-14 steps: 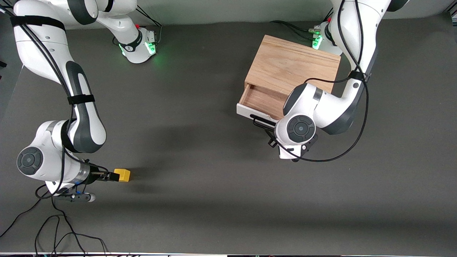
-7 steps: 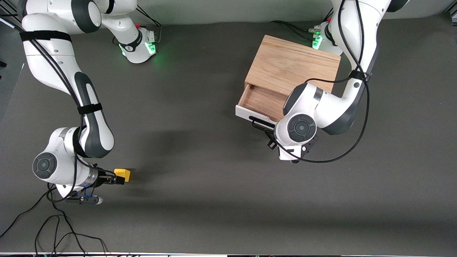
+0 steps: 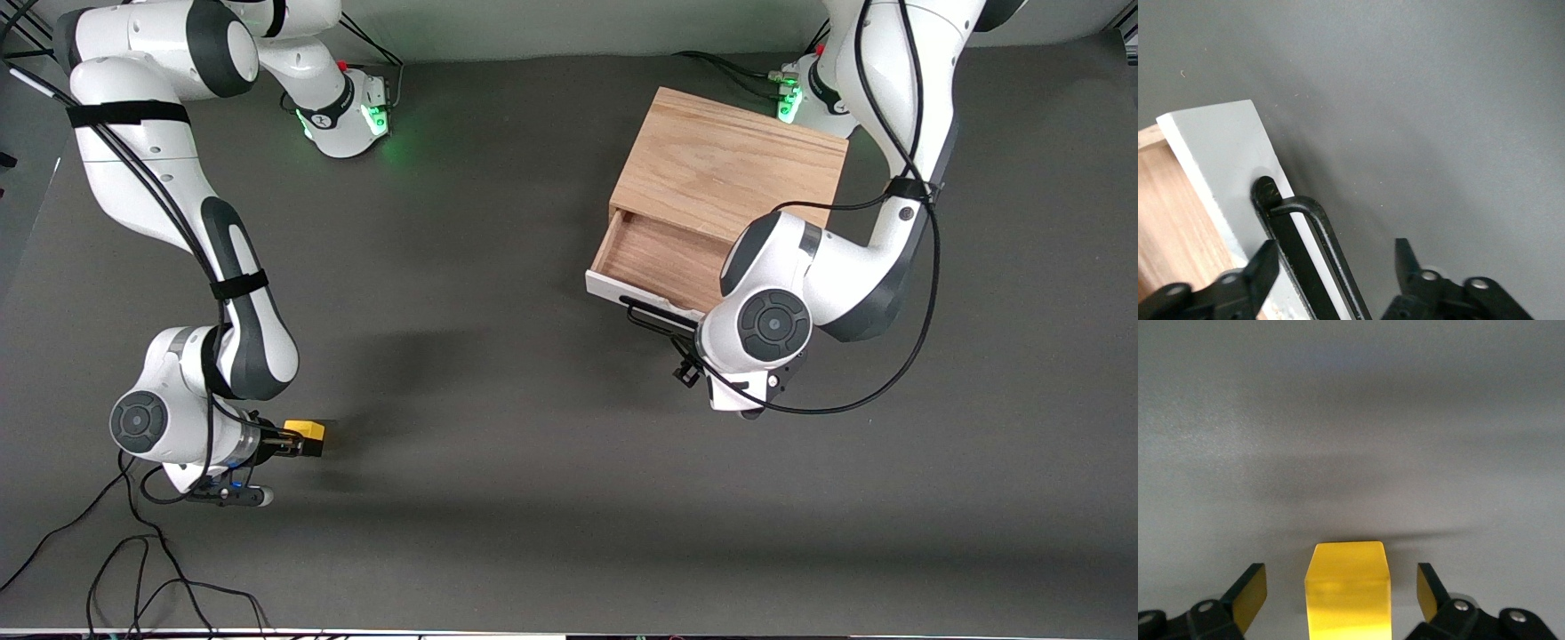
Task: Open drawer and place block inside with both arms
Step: 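Pull the drawer fully open with the left gripper and release the handle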
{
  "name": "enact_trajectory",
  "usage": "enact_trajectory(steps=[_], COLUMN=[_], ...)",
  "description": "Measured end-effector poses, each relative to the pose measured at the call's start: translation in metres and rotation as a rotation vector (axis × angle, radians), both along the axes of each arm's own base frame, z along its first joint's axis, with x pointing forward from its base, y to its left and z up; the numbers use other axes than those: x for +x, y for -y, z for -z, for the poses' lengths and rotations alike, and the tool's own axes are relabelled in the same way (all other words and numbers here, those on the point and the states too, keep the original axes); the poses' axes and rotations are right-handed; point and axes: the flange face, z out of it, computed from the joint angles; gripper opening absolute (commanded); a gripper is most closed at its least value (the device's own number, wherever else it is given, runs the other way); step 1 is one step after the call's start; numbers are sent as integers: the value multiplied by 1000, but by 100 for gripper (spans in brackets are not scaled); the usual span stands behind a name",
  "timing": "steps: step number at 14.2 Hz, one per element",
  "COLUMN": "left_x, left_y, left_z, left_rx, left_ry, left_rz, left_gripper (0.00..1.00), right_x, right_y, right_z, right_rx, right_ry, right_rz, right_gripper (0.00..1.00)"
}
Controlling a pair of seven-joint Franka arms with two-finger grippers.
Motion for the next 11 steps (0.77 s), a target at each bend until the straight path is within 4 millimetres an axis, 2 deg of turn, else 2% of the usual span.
enact_trajectory(steps=[2,3,4,5,6,9,11], left_x=[7,10,11,11,9,1,-8], left_y=[-13,-22,-33,-46,-63,-123,-150], left_z=[-28,-51,-77,-106,-135,-212,-249], left_rx=[24,32,32,24,9,-45,-69], left_ry=[-23,-42,-57,-65,-66,-2,46], left_rz=[20,46,83,132,190,341,432], left_gripper=[99,99,99,99,99,99,99], right_x=[-1,-1,-2,-2,-3,2,11], right_y=[0,0,0,0,0,-2,-14], right_z=[4,7,10,13,14,7,-11], right_rx=[0,-1,-1,-1,-1,1,17], right_ry=[-6,-10,-15,-18,-20,-4,8], right_rz=[0,0,0,-1,-1,-2,-8], right_gripper=[97,82,54,33,22,20,20])
